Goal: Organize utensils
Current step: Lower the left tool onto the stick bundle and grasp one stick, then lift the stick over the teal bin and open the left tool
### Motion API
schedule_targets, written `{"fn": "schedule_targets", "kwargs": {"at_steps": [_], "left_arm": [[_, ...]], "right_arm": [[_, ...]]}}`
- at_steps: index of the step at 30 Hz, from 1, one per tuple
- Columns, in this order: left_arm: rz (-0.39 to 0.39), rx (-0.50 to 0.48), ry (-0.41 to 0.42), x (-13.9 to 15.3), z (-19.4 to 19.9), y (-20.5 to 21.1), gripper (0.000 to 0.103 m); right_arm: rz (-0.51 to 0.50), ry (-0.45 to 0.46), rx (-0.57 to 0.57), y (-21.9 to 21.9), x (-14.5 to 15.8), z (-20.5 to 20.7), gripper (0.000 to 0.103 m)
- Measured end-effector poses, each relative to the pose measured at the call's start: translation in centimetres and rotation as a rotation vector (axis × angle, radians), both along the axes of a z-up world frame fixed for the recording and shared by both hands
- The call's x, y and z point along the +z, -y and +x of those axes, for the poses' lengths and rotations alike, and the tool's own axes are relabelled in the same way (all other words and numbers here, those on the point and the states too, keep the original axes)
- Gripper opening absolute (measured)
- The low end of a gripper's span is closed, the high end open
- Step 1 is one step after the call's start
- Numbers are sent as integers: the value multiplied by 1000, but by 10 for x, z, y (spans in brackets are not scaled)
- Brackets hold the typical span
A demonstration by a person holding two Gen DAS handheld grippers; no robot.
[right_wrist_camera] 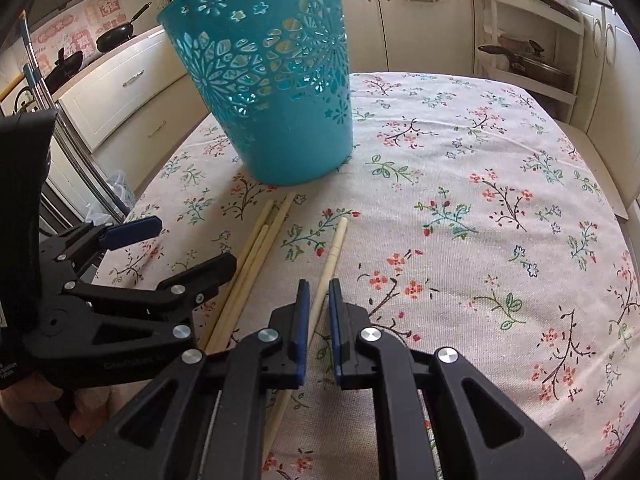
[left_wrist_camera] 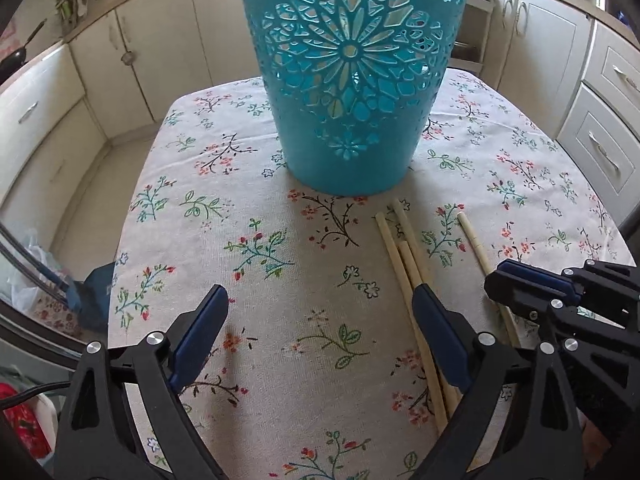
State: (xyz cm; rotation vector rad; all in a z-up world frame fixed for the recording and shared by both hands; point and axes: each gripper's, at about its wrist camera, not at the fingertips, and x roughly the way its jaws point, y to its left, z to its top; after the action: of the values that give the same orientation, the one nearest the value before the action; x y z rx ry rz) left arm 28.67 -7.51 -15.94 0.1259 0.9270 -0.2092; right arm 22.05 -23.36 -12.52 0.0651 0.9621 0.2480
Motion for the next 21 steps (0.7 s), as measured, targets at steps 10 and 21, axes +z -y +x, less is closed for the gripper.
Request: {"fn": "schedule_targets", "kwargs": {"at_steps": [10,21], "left_arm": [[12,-5,-21,-2,12,16,69],[2,-27,-55,1,30,16,60]], "right_arm": [[21,-4,-5,5,0,-1,10],[38,-3,-10,9,-1,0,10]]}}
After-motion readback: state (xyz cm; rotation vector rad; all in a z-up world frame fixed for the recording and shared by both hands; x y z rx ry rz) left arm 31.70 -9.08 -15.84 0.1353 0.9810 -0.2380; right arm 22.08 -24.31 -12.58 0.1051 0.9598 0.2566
